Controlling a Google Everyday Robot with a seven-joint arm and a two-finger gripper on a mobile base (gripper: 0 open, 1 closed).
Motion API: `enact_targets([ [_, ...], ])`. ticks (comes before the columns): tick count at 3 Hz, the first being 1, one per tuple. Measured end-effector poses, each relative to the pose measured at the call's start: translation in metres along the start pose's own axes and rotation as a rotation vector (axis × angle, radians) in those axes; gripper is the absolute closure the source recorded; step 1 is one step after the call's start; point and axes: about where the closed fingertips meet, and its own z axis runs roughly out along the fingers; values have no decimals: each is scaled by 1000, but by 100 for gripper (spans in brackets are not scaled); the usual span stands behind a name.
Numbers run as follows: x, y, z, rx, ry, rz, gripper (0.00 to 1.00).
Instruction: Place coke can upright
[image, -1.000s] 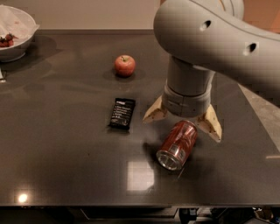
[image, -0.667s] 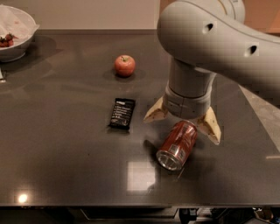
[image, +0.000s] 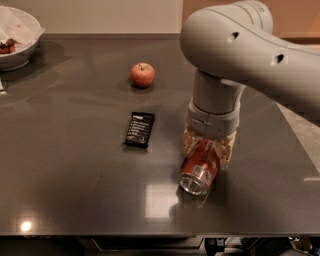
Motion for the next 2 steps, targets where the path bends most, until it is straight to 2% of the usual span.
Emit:
enact_targets([
  [1,1,-1,-1,4,11,-1,64],
  [2,-5,2,-11,-4,-7,-48,86],
])
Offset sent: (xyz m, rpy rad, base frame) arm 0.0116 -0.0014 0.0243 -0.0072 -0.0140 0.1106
